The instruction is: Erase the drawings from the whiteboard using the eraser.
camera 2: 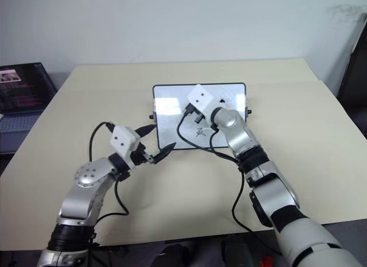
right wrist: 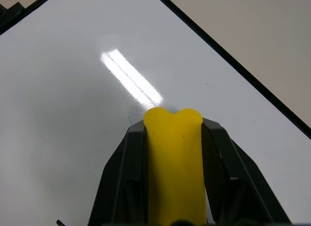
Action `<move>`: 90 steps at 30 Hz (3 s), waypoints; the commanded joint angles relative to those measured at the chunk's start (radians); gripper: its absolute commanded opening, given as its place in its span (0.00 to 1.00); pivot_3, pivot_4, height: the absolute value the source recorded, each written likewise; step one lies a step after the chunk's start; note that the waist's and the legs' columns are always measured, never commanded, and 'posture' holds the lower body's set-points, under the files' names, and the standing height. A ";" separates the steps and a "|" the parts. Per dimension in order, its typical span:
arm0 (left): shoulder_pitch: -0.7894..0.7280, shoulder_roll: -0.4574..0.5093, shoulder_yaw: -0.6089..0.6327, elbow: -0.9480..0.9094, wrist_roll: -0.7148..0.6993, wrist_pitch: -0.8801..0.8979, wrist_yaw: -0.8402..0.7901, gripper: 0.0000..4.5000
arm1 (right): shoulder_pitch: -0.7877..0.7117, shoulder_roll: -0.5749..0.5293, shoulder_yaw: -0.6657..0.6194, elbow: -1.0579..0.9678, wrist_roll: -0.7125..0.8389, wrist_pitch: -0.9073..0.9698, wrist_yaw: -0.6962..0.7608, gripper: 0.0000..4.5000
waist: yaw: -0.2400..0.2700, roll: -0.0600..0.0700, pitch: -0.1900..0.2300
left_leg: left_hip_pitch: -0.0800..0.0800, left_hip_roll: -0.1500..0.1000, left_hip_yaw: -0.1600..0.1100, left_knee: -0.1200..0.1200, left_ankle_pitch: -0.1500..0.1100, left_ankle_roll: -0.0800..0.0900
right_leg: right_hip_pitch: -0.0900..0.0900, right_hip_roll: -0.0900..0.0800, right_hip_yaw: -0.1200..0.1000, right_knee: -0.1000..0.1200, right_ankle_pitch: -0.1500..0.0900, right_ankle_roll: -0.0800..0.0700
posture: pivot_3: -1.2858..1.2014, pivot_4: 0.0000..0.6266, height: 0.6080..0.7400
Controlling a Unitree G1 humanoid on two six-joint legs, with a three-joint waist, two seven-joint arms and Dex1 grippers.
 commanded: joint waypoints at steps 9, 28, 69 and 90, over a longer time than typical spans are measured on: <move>0.014 0.029 0.040 -0.090 -0.008 0.005 0.015 1.00 | 0.054 0.018 0.023 -0.040 -0.024 0.031 0.046 0.25 | -0.002 0.000 0.000 | 0.004 0.001 0.002 0.000 0.000 0.000 | 0.002 0.001 0.002 0.003 0.000 0.000 | 0.52 0.24 1.00; -0.015 0.020 0.025 -0.075 -0.008 0.008 0.022 1.00 | 0.121 -0.015 0.029 -0.116 -0.041 0.095 0.068 0.25 | 0.000 0.000 0.000 | 0.012 0.000 0.000 0.000 0.000 0.000 | 0.011 0.002 0.000 0.002 0.000 0.000 | 0.52 0.24 1.00; 0.044 0.038 0.036 -0.131 -0.036 0.045 -0.005 1.00 | 0.314 -0.229 -0.236 -0.827 0.232 0.869 0.177 0.25 | 0.022 0.001 0.000 | 0.006 0.002 -0.004 -0.009 0.000 -0.001 | 0.010 -0.001 -0.003 -0.014 0.000 0.000 | 0.52 0.24 1.00; 0.083 0.043 -0.009 -0.114 0.007 0.013 -0.041 1.00 | 0.333 -0.159 -0.169 -0.791 0.250 0.660 0.025 0.25 | 0.022 0.000 0.000 | 0.007 0.002 -0.002 -0.011 0.000 -0.001 | 0.010 -0.001 -0.002 -0.014 0.000 0.000 | 0.52 0.24 1.00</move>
